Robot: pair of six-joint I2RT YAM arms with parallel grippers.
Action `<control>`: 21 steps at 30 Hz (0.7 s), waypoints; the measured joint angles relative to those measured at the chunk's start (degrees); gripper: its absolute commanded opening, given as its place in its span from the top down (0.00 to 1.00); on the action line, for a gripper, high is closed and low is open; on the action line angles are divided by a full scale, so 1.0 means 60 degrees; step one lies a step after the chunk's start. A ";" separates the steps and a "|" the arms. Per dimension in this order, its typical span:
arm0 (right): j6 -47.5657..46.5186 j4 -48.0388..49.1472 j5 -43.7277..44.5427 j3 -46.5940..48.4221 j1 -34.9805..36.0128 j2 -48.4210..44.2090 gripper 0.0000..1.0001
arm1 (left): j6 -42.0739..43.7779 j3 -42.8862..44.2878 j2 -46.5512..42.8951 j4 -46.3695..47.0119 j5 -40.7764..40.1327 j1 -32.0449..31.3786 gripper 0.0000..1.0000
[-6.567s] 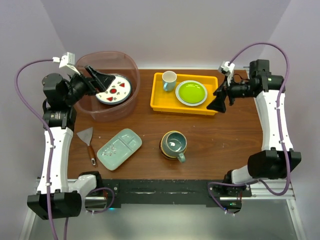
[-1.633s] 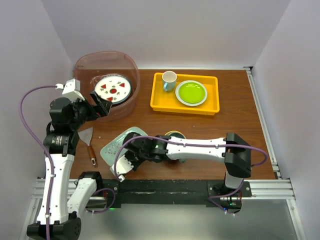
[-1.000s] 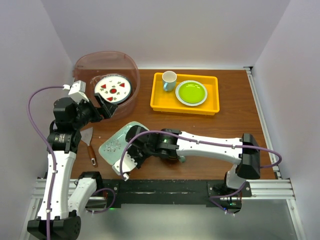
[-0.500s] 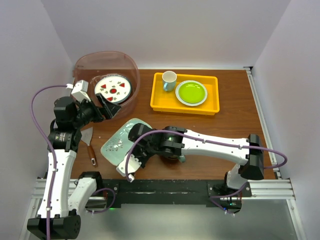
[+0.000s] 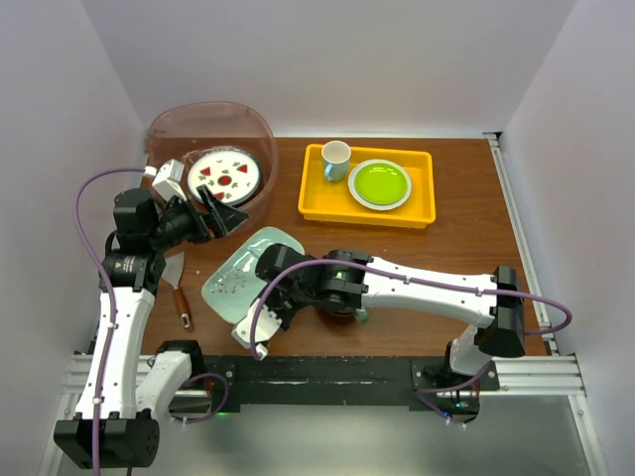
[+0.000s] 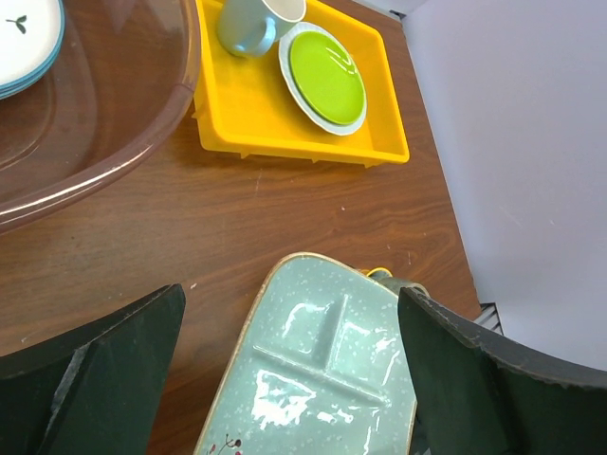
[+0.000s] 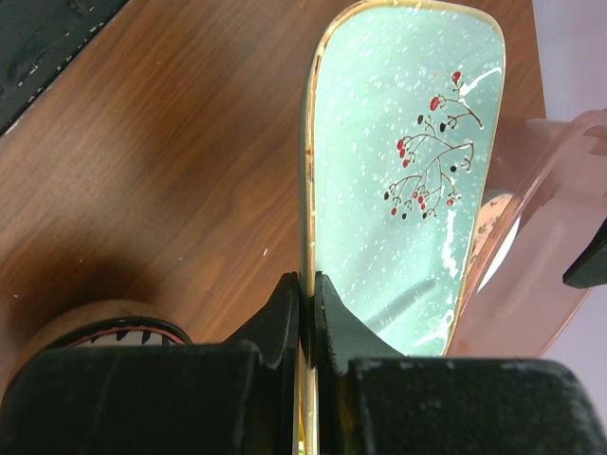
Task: Place the mixed dishes into the plastic bin
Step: Pick up the plate at the center of the board.
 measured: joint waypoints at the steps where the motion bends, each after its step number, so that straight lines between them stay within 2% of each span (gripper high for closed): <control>1: -0.0015 0.0000 0.0025 0.0000 0.0000 0.0000 1.00 | 0.0000 0.0000 0.0004 0.0004 0.0040 0.0000 0.00; 21: -0.0437 0.0051 0.0481 0.0000 -0.0091 -0.0193 1.00 | 0.0277 0.0328 0.0055 -0.0514 0.0291 0.0000 0.00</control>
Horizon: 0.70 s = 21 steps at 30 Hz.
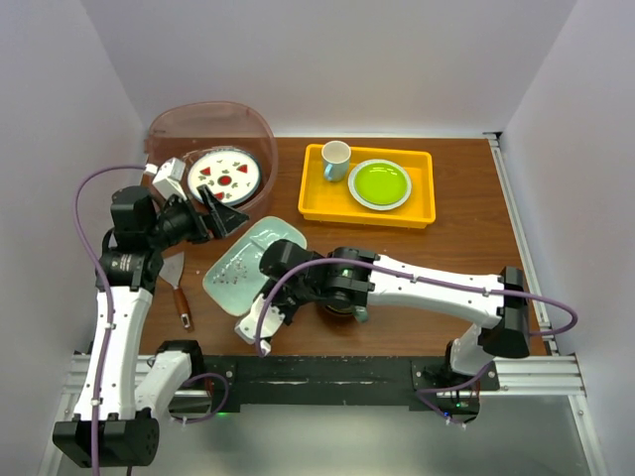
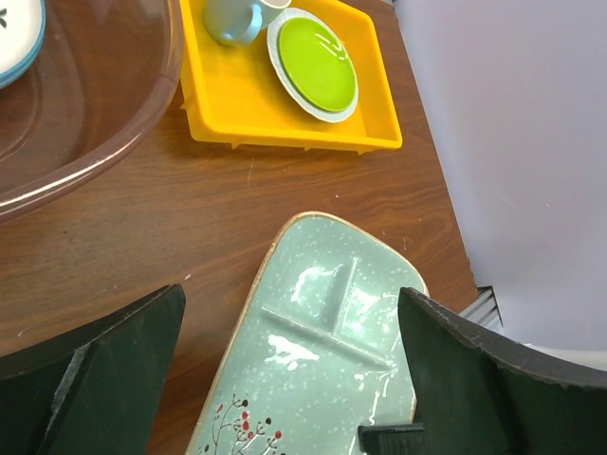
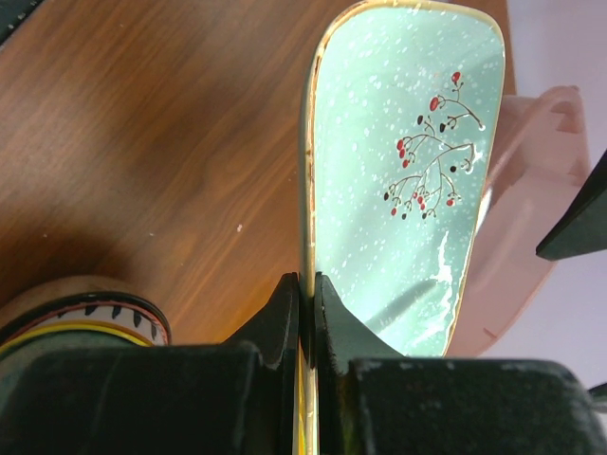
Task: Place the mixed dishes into the plastic bin
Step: Pick up the plate at the center of the board.
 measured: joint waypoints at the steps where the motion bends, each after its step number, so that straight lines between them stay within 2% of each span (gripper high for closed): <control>1: -0.0033 -0.0004 0.0015 0.0000 -0.0011 -0.0069 1.00 | 0.0062 0.0146 0.0022 -0.0087 0.0000 0.0000 0.00; 11: -0.0364 -0.0073 0.0058 0.0007 -0.0153 -0.0667 1.00 | 0.0663 0.0696 0.0160 -0.0495 0.0146 0.0000 0.00; 21: -0.0521 -0.0189 0.0036 0.0004 -0.0546 -0.0703 1.00 | 0.0809 0.0426 0.0324 -0.0372 0.1158 -0.0011 0.04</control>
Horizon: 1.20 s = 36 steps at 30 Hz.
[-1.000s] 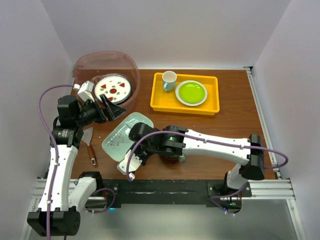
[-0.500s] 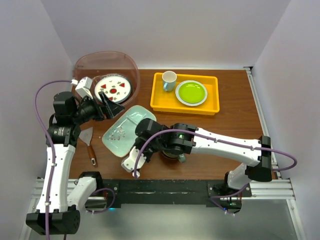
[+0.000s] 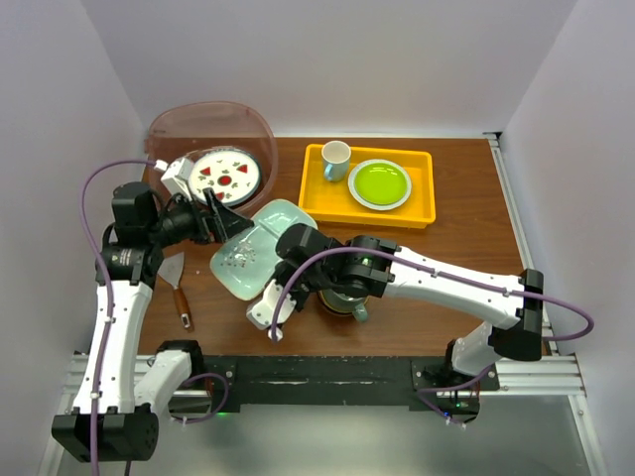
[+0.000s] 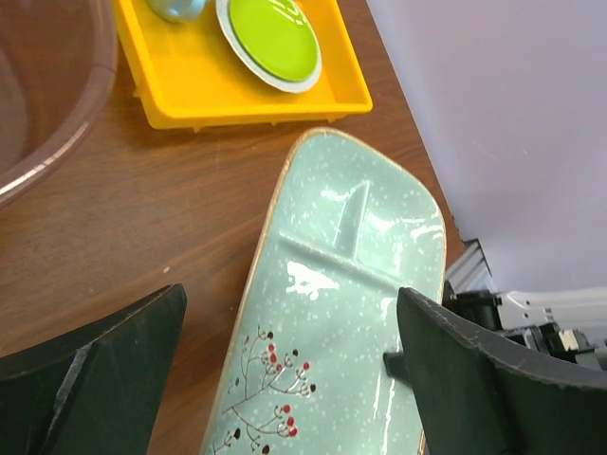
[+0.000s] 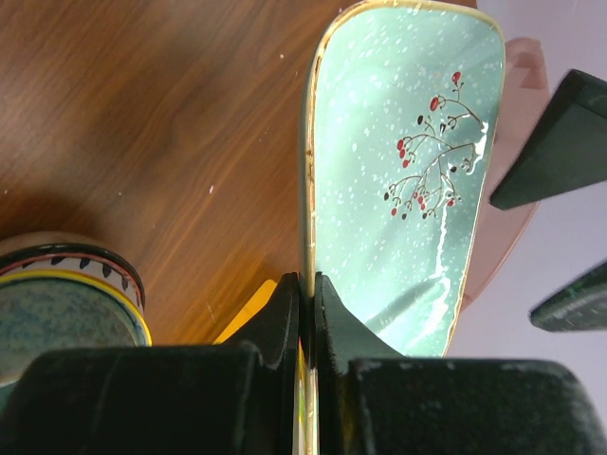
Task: Place the mixed dishes into the plastic bin
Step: Pick up the plate at the center of the board.
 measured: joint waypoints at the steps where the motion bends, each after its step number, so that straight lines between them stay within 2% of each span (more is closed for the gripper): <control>1: -0.0015 -0.0026 -0.0011 0.0000 -0.0051 0.0000 1.00 | -0.0007 -0.0153 0.0033 0.0113 0.0200 -0.0007 0.05; 7: -0.0040 -0.0044 -0.0066 0.0000 -0.0149 -0.0004 1.00 | -0.0022 -0.0984 0.0266 0.0433 0.0911 -0.0142 0.12; 13: -0.0051 -0.0051 -0.0113 0.0000 -0.0226 -0.0004 1.00 | -0.0011 -0.1151 0.0481 0.0499 0.1173 -0.0215 0.35; 14: -0.0047 -0.0051 -0.0131 0.0000 -0.0240 -0.0004 1.00 | 0.0000 -0.1155 0.0557 0.0539 0.1195 -0.0277 0.44; 16: -0.0047 -0.0062 -0.0153 -0.0004 -0.0248 -0.0018 1.00 | -0.0015 -0.1158 0.0688 0.0565 0.1264 -0.0393 0.51; 17: -0.0047 -0.0084 -0.0168 -0.0004 -0.0251 -0.0033 1.00 | 0.0011 -0.1162 0.0750 0.0594 0.1304 -0.0444 0.62; 19: -0.0040 -0.0153 -0.0171 -0.0004 -0.0266 -0.0080 1.00 | 0.0073 -0.1166 0.0838 0.0634 0.1290 -0.0481 0.72; 20: -0.0033 -0.0175 -0.0168 -0.0011 -0.0266 -0.0120 1.00 | 0.0080 -0.1177 0.0882 0.0659 0.1271 -0.0466 0.81; 23: 0.0087 -0.0412 -0.0200 -0.0047 -0.0324 -0.0317 1.00 | 0.0015 -0.1180 0.0922 0.0776 0.1570 -0.0463 1.00; 31: 0.0153 -0.0546 -0.0237 -0.0127 -0.0346 -0.0426 1.00 | -0.0528 -0.1180 0.0925 0.0783 0.1730 -0.0426 1.00; 32: 0.0178 -0.0510 -0.0233 -0.0164 -0.0346 -0.0452 0.98 | -0.0572 -0.1180 0.0922 0.0776 0.1701 -0.0426 1.00; 33: 0.0197 -0.0459 -0.0233 -0.0208 -0.0350 -0.0484 0.87 | -0.0608 -0.1180 0.0907 0.0769 0.1661 -0.0426 1.00; 36: 0.0306 -0.0291 -0.0229 -0.0299 -0.0375 -0.0561 0.68 | -0.0841 -0.1158 0.0820 0.0765 0.1548 -0.0426 1.00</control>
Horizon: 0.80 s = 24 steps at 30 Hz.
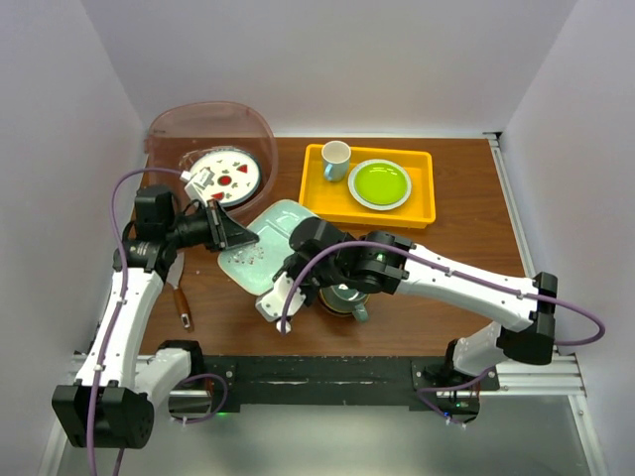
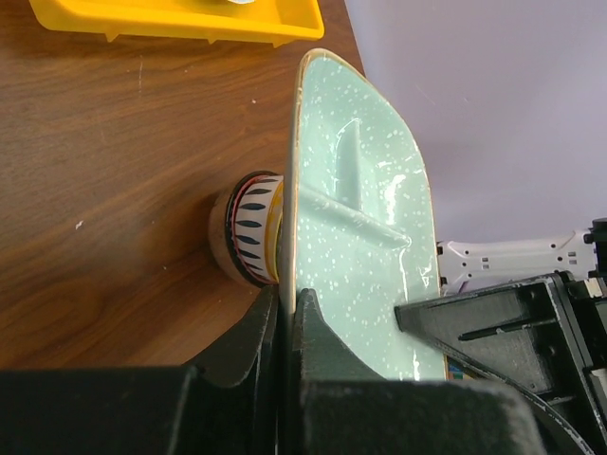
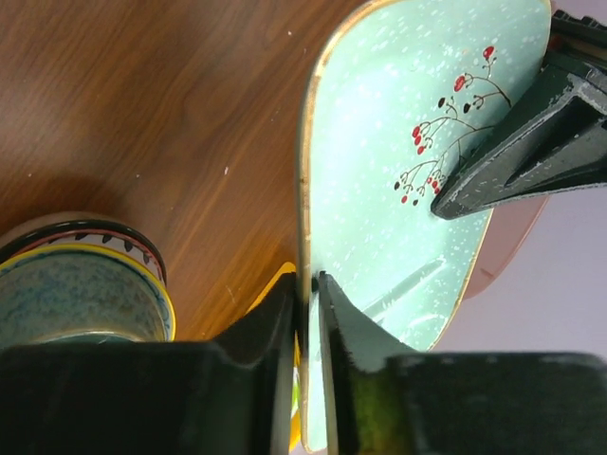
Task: Place the mixed dishes into the plastic bin
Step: Pick up the plate at the center of the board.
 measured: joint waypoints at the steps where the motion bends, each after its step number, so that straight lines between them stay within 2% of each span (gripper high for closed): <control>1: 0.0040 0.0091 0.0007 -0.0015 -0.0007 0.0000 0.56 | 0.0011 0.0029 -0.0066 0.0015 -0.0095 0.0000 1.00; 3: 0.0146 0.0321 0.0069 -0.0033 -0.0015 -0.0007 0.48 | -0.0007 0.0036 -0.0182 0.0051 -0.0321 0.0007 1.00; 4: 0.0200 0.0517 0.0087 -0.0033 -0.0015 -0.0033 0.39 | -0.0022 0.0036 -0.0226 0.0087 -0.0506 0.0025 1.00; 10: 0.0415 0.1075 0.0135 -0.0033 -0.0069 -0.0433 0.14 | -0.0393 0.0036 -0.0255 0.0390 -0.1045 0.0095 1.00; 15: 0.0517 0.1213 0.0146 -0.0025 -0.0117 -0.0597 0.03 | -0.0678 0.0036 -0.0280 0.0605 -0.1319 0.0382 1.00; 24: 0.0758 0.0965 0.0098 0.0412 -0.0120 -0.0605 0.02 | -0.1133 0.0036 -0.0270 0.1042 -0.2098 0.0495 1.00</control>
